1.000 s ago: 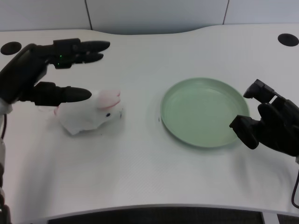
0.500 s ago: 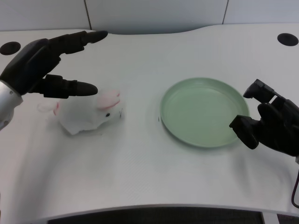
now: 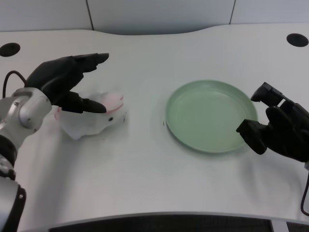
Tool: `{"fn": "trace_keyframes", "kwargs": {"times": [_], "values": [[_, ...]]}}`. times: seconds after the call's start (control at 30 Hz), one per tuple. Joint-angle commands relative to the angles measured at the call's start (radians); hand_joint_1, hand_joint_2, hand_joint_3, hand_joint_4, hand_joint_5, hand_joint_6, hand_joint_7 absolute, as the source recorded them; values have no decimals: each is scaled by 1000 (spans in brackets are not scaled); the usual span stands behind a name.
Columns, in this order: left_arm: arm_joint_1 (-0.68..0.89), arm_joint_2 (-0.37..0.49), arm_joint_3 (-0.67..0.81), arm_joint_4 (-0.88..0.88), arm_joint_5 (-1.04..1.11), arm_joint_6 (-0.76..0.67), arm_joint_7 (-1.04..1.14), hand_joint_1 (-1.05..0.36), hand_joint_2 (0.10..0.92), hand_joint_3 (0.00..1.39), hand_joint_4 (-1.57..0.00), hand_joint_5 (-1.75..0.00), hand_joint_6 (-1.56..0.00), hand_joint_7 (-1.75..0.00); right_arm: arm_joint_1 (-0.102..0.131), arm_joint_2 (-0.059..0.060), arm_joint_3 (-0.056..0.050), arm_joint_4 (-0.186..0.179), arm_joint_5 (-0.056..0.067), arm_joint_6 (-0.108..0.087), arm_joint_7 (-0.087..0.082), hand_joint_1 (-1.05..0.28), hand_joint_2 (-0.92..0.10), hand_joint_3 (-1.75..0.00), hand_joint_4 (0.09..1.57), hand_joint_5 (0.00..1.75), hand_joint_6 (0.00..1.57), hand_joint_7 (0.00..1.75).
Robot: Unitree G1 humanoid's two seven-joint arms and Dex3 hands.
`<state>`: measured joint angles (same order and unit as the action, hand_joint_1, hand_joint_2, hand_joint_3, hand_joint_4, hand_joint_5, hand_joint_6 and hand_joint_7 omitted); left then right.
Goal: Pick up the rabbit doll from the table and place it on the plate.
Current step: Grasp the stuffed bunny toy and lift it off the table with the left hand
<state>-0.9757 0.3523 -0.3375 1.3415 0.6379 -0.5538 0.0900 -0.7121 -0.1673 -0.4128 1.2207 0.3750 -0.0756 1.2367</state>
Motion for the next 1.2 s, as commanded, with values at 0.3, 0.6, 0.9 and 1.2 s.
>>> {"fn": "trace_keyframes", "kwargs": {"times": [0.3, 0.6, 0.9, 1.2], "values": [[20, -37, -64, 44, 35, 185, -36, -871, 905, 3, -282, -36, -234, -4, 6, -13, 3, -9, 5, -7, -9, -549, -920, -85, 1036, 1746, 793, 1746], [22, -49, -80, 45, 32, 225, -15, -785, 878, 1, -345, -41, -255, -8, 7, -11, -3, -8, 12, -2, -4, -537, -921, -86, 1039, 1746, 794, 1746], [60, -84, -101, 45, 48, 239, 102, -359, 882, 10, -772, -291, -778, -192, 5, -11, -1, -6, 10, -8, 7, -561, -921, -86, 1042, 1746, 794, 1746], [58, -86, -84, 49, 29, 235, 107, -150, 905, 0, -661, -743, -933, -287, 6, -8, -7, -12, 21, 3, 10, -549, -921, -93, 1043, 1746, 793, 1746]]}}
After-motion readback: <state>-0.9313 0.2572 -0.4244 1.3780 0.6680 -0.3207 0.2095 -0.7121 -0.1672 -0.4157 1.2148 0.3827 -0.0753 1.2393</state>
